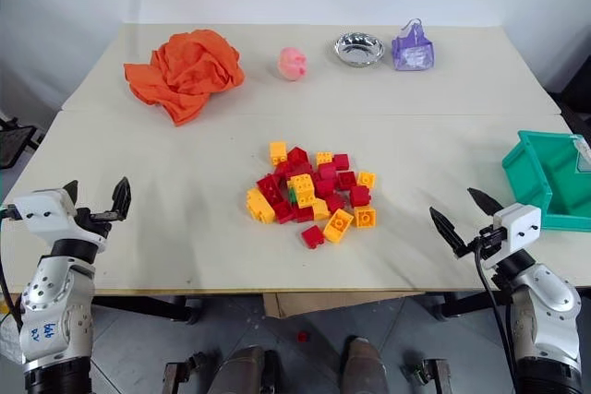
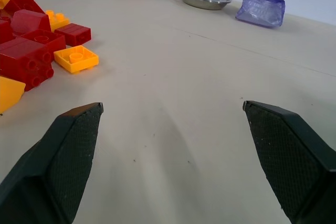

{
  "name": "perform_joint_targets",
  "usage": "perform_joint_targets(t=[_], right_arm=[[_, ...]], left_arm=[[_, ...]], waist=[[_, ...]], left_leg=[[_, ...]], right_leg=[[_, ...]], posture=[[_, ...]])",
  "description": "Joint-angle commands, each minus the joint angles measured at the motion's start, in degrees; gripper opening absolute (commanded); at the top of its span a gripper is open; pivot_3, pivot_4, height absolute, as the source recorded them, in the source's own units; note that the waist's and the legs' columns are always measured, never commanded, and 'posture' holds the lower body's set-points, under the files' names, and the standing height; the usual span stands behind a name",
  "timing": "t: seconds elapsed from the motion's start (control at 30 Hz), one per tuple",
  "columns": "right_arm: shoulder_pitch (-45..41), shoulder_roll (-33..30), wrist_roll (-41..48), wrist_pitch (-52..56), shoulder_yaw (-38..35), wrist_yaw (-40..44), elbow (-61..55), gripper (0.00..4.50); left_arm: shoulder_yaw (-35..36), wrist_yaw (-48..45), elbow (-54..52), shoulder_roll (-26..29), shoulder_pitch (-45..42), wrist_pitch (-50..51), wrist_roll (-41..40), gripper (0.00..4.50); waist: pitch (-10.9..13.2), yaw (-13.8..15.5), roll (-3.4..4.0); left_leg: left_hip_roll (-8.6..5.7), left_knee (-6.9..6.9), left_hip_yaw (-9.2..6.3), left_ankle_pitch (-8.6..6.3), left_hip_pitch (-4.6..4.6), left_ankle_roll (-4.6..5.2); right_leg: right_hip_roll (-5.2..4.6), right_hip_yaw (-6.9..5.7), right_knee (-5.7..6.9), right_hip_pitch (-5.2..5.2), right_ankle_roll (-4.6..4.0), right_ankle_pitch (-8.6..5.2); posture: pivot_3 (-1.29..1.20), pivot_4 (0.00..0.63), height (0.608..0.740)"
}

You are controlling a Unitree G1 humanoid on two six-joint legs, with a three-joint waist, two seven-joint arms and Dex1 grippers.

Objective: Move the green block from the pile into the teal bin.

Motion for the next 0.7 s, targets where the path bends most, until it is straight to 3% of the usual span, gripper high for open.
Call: perform_joint_targets(t=[0.03, 0.2, 0.3, 0.53, 0.63, 0.7], right_arm=[[-0.7, 0.2, 1.5, -0.2, -0.7, 0.3, -2.3, 4.48], [-3.0, -0.8, 3.9, 4.0, 0.6, 1.6, -6.6, 4.48], [-6.0, -4.1, 7.5, 11.9, 1.2, 4.5, -9.9, 4.48], [-8.7, -11.3, 8.4, 18.3, 7.3, 17.0, -15.7, 4.48], [-8.7, -13.3, 6.8, 19.4, 11.5, 21.7, -17.8, 3.97], [-9.4, -12.7, 7.1, 22.3, 13.5, 21.0, -19.3, 3.29]], left_arm=[[-0.4, -2.9, -1.9, 0.5, -0.2, -0.7, -1.7, 4.50], [-4.6, -20.6, -5.8, 4.4, 1.8, -0.5, -10.1, 4.50], [-6.6, -33.3, -7.2, 13.4, 3.7, 0.2, -11.0, 4.50], [-9.4, -44.8, -5.7, 21.4, 1.6, 1.5, -12.1, 4.50], [-11.1, -46.5, -6.0, 20.7, 0.7, 2.0, -12.4, 4.50], [-11.4, -46.8, -6.8, 19.6, 0.3, 2.8, -13.7, 4.50]], waist=[[0.0, 0.0, 0.00], [0.0, 0.0, 0.00], [0.0, -0.1, 0.01], [0.0, 0.1, 0.06], [0.0, 0.1, 0.06], [0.0, 0.1, 0.06]], left_leg=[[0.00, 0.00, 0.00, 0.00, 0.00, 0.00], [0.00, 0.01, 0.01, 0.00, 0.00, 0.00], [0.03, 0.02, 0.02, 0.00, -0.02, -0.01], [0.08, 0.00, 0.04, -0.02, -0.02, -0.02], [0.08, 0.00, 0.04, -0.02, -0.02, -0.02], [0.08, 0.00, 0.05, -0.03, -0.03, -0.03]], right_leg=[[0.00, 0.00, 0.00, 0.00, 0.00, 0.00], [0.00, 0.01, 0.02, -0.01, 0.00, 0.00], [0.01, 0.02, 0.02, -0.05, -0.03, -0.01], [0.04, 0.03, 0.03, -0.09, -0.08, -0.03], [0.05, 0.02, 0.03, -0.09, -0.08, -0.03], [0.06, 0.03, 0.03, -0.10, -0.07, -0.03]], posture=[[0.00, 0.150, 0.740], [0.00, 0.150, 0.740], [0.00, 0.150, 0.740], [0.00, 0.150, 0.740], [0.00, 0.150, 0.740], [0.00, 0.150, 0.740]])
